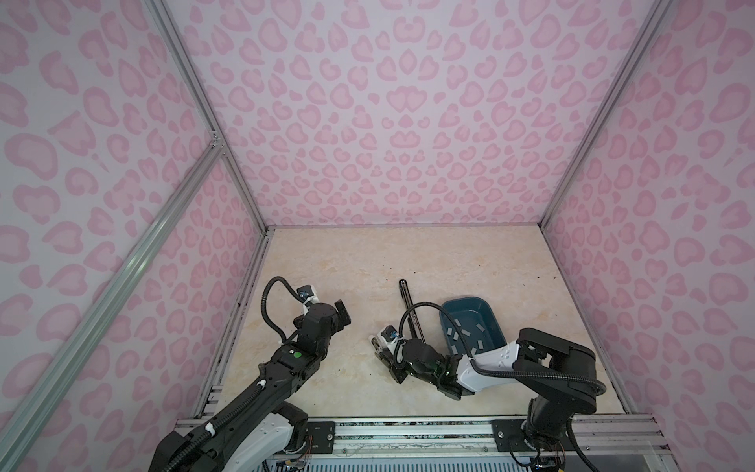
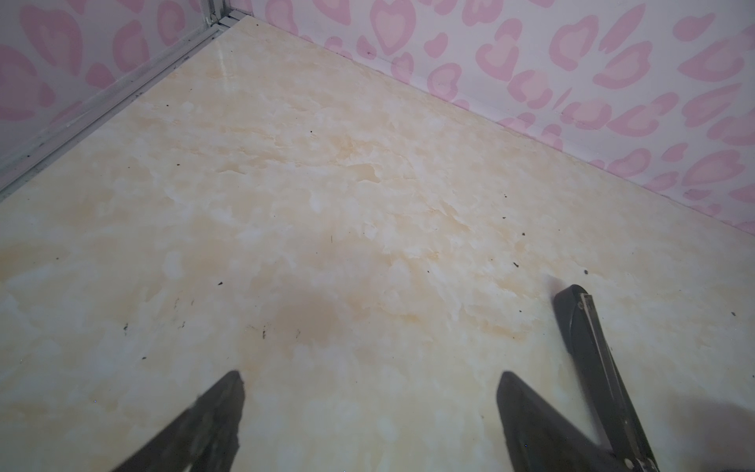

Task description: Load the staples into the stapler

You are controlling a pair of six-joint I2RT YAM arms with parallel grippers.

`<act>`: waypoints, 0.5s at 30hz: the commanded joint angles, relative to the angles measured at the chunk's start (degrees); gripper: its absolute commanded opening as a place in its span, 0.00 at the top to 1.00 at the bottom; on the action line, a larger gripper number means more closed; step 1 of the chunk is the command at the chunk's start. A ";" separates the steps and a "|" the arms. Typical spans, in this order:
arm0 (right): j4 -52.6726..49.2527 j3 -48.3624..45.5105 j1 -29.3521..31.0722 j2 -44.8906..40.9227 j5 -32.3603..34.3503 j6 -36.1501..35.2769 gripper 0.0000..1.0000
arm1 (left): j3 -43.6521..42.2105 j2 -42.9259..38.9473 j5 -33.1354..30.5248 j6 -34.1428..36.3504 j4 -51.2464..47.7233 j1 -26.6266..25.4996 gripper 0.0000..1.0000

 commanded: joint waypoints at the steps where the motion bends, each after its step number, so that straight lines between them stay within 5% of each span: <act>1: 1.00 0.23 0.03 0.52 0.59 0.08 0.90 | 0.68 0.15 0.18 -0.67 1.51 0.11 0.03; 15: 0.88 0.03 0.05 0.38 0.71 -0.18 0.90 | 0.88 0.79 0.31 -0.75 1.55 0.11 0.03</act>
